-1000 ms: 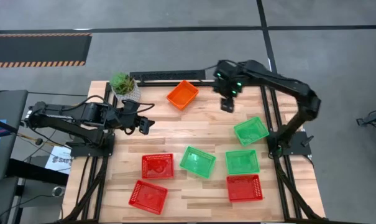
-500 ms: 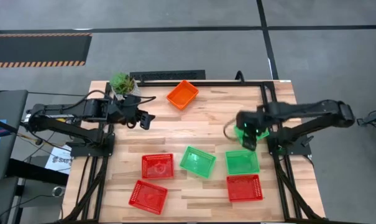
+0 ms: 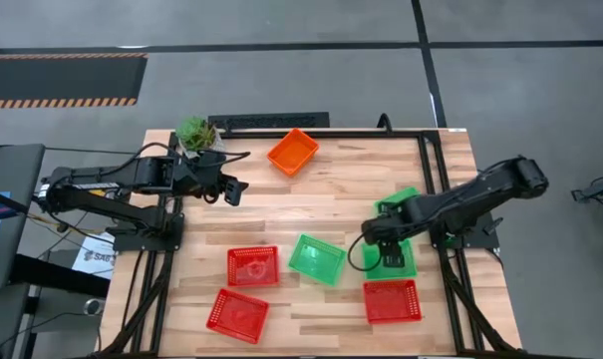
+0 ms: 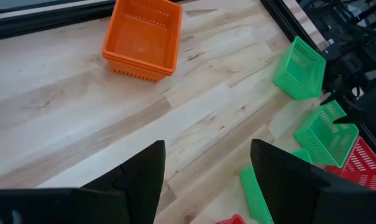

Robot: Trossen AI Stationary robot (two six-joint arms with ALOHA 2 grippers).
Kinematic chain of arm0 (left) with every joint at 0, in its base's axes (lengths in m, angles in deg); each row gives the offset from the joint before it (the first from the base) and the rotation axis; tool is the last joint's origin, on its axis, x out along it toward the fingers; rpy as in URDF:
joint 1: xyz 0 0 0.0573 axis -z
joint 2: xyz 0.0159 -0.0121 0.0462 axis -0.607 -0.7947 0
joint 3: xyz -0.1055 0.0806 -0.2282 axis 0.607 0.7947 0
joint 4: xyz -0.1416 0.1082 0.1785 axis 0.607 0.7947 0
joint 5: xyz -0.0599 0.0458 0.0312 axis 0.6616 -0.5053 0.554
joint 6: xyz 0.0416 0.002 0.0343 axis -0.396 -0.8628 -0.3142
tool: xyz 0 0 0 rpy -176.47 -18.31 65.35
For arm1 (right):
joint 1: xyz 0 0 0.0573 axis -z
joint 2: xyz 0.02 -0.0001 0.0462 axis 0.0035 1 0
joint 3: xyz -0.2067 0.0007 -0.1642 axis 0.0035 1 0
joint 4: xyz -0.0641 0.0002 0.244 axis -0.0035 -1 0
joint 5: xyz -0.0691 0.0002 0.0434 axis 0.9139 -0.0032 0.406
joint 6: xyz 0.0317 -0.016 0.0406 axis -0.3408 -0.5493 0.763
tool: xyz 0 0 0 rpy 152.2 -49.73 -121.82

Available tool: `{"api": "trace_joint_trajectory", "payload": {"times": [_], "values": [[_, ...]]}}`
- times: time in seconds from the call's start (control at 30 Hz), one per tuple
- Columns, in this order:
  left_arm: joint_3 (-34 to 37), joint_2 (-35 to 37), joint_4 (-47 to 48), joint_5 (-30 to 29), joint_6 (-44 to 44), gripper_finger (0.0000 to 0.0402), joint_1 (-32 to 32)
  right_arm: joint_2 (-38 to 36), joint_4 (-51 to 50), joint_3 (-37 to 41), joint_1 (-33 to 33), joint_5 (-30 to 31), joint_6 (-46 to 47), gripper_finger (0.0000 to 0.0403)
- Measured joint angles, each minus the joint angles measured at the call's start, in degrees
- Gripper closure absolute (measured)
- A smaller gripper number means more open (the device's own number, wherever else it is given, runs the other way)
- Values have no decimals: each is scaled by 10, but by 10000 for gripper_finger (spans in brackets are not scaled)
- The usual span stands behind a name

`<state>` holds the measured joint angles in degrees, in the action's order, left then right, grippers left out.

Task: Stack baskets by color
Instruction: Stack the bottom right green bin on the bottom left green bin

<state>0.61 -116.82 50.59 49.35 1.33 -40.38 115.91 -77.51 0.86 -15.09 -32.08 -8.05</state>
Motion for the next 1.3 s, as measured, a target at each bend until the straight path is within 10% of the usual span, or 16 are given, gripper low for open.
{"api": "trace_joint_trajectory", "payload": {"times": [0.47,0.83,1.3], "values": [[0,0,36,15,0,178,0,76,58,40,-5,2,-8,177],[0,0,37,17,0,178,0,77,57,40,-4,-3,-15,385],[0,0,34,12,12,178,0,7,-21,-44,117,-26,-91,392]]}}
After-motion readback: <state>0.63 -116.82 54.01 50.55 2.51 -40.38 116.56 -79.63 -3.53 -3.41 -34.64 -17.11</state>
